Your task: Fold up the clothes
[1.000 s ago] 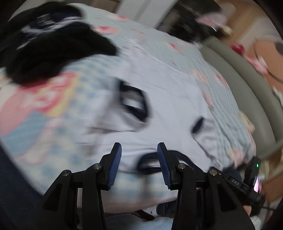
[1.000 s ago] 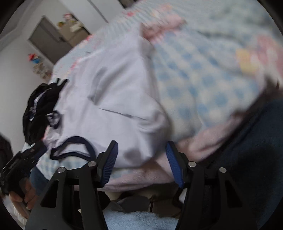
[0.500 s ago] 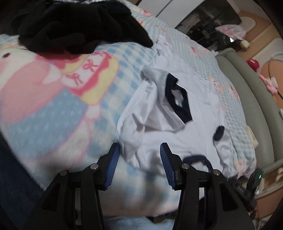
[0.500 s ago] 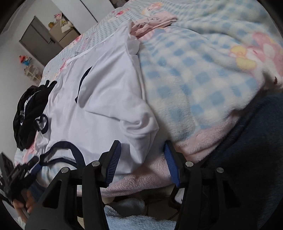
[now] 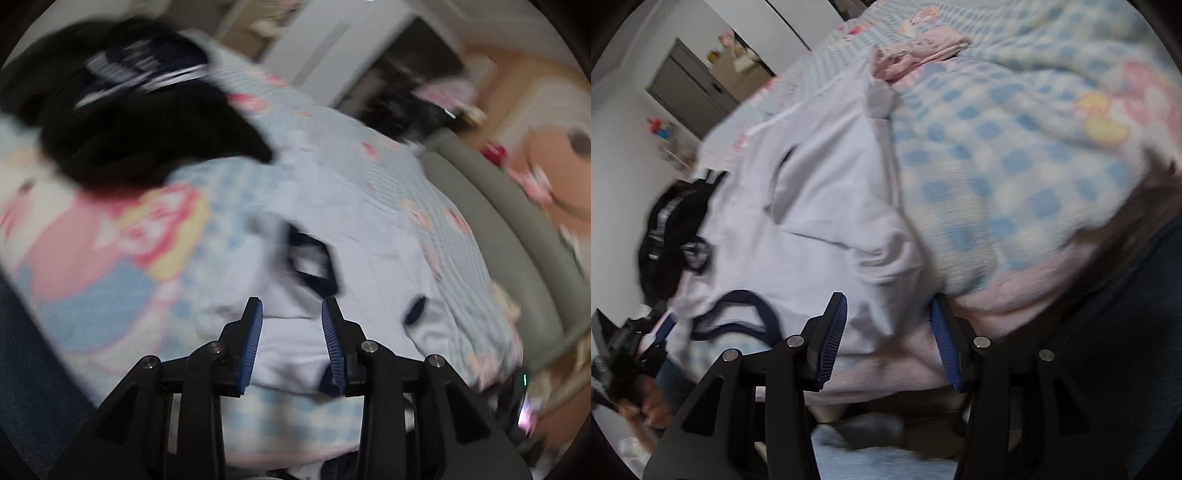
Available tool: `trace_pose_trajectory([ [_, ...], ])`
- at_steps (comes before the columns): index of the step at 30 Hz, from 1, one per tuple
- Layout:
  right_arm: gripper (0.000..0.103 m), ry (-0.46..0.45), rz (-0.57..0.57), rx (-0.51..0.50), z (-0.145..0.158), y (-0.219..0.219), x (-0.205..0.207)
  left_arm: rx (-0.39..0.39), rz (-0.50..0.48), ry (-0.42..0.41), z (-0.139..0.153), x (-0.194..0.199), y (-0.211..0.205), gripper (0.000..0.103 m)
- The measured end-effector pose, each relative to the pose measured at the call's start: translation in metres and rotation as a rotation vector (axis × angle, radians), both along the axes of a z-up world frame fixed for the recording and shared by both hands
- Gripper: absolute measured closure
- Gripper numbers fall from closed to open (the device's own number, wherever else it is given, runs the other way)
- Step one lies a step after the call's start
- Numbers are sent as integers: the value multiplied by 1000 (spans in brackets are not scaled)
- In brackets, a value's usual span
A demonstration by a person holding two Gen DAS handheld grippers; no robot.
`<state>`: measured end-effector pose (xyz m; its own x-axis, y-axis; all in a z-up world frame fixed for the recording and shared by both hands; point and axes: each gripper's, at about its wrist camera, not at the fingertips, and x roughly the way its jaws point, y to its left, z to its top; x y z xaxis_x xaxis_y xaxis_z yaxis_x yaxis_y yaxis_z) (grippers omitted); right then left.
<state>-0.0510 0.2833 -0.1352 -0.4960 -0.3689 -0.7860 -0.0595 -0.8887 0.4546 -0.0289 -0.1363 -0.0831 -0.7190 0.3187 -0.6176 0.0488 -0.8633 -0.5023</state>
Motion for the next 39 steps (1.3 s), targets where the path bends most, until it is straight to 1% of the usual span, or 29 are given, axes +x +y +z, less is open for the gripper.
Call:
trace_pose_trajectory([
  [3, 55, -41, -1, -9, -9, -2, -6, -96, -110, -45, -6, -8, 33, 68],
  [4, 55, -51, -4, -12, -11, -2, -7, -96, -136, -77, -12, -11, 39, 67],
  [5, 55, -54, -5, -12, -12, -2, -8, -99, -158, -113, -18, -15, 44, 55],
  [6, 54, -51, -4, -11, -12, -2, -8, -107, -173, -156, -27, -18, 48, 49],
  [7, 54, -49, -3, -10, -12, -1, -7, -121, -184, -190, -33, -21, 52, 49],
  [8, 54, -46, -2, -8, -12, -1, -7, -149, -186, -204, -37, -21, 55, 57],
  [9, 54, -43, -2, -7, -11, -1, -7, -174, -188, -213, -40, -20, 57, 79],
  [10, 54, -41, 1, 1, -11, -1, -6, -197, -191, -210, -41, -18, 59, 83],
  [11, 54, -38, 5, 14, -12, -1, -4, -209, -196, -207, -41, -16, 60, 91],
  [12, 54, -35, 6, 24, -11, -2, -3, -199, -203, -200, -39, -13, 61, 96],
  [14, 54, -27, 6, 41, -9, -3, 0, -173, -208, -184, -33, -6, 60, 98],
  [16, 54, -11, -8, 57, -6, -2, 1, -175, -221, -170, -26, 3, 61, 98],
  [17, 54, -7, -17, 61, -5, -1, 2, -184, -234, -176, -25, 5, 64, 98],
  [19, 54, -5, -36, 64, -4, 4, 2, -191, -268, -238, -35, 8, 69, 97],
  [20, 54, -4, -45, 66, -4, 7, 3, -165, -275, -276, -42, 6, 66, 96],
  [21, 54, -3, -55, 68, -3, 9, 3, -124, -262, -289, -44, 6, 59, 94],
  [22, 54, -2, -64, 69, -3, 12, 3, -72, -234, -271, -42, 6, 49, 92],
  [23, 54, -4, -66, 59, -3, 13, 3, -26, -199, -248, -38, 8, 38, 82],
  [24, 54, -9, -63, 40, -4, 14, 3, 12, -148, -212, -32, 11, 25, 67],
  [26, 54, -2, -51, -9, -4, 14, 4, 75, -49, -156, -23, 15, 1, 52],
  [28, 53, 6, -48, -41, -3, 14, 5, 76, 46, -194, -32, 12, -17, 52],
  [29, 52, 1, -52, -45, -5, 14, 3, 93, 82, -215, -39, 10, -25, 54],
  [31, 49, -12, -62, 21, -10, 11, -2, 195, 101, -257, -57, 4, -34, 54],
  [32, 41, -18, -67, 63, -12, 9, -5, 218, 95, -252, -59, -1, -34, 53],
  [34, 39, -13, -51, 130, -14, 0, -11, 228, 61, -241, -62, -16, -28, 53],
  [35, 40, -2, -48, 117, -12, -1, -11, 223, 44, -243, -63, -21, -24, 56],
  [36, 46, 13, -51, 92, -10, 1, -10, 220, 26, -244, -63, -25, -20, 76],
  [37, 50, 27, -53, 66, -7, 3, -9, 223, 9, -240, -62, -26, -18, 87],
  [39, 63, 52, -80, -1, -4, 13, -6, 220, 1, -244, -62, -27, -14, 89],
])
